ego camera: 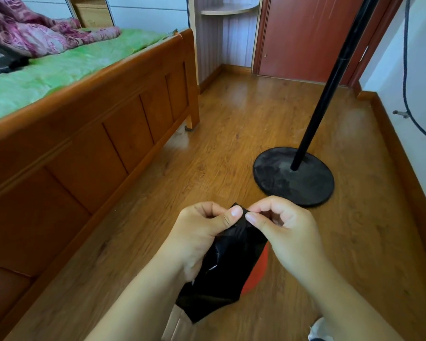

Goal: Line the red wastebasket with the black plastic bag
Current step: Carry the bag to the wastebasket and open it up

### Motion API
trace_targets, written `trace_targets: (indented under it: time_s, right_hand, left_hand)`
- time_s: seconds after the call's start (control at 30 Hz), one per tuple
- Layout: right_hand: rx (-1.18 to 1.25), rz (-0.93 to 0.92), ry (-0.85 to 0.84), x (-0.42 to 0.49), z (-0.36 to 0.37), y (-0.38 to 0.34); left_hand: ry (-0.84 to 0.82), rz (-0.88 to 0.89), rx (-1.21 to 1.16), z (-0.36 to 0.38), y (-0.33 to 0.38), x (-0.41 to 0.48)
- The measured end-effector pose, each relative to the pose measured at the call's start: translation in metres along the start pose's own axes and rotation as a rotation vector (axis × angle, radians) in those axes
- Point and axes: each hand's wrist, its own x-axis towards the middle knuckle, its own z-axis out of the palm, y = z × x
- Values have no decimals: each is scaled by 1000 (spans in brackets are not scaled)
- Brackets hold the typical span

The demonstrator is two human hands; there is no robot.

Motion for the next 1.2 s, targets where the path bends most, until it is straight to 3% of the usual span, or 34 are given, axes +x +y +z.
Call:
trace_targets:
  time_s: [0.37, 0.57, 0.73, 1.0, 1.2]
  right_hand:
    - [50, 42, 34, 1, 0, 5]
    - [90, -28, -86, 0, 2, 1]
    - [102, -42, -10, 1, 2, 2]
    - [339, 45, -5, 0, 3, 2]
    - [318, 107, 196, 9, -7, 16]
  left_hand:
    - [-40, -16, -7, 1, 0, 2]
    - [-4, 4, -55, 3, -2, 2]
    - [-27, -13, -90, 5, 0, 0]
    - [-82, -73, -138, 3, 3, -3]
    - [2, -20, -105, -4, 4, 1]
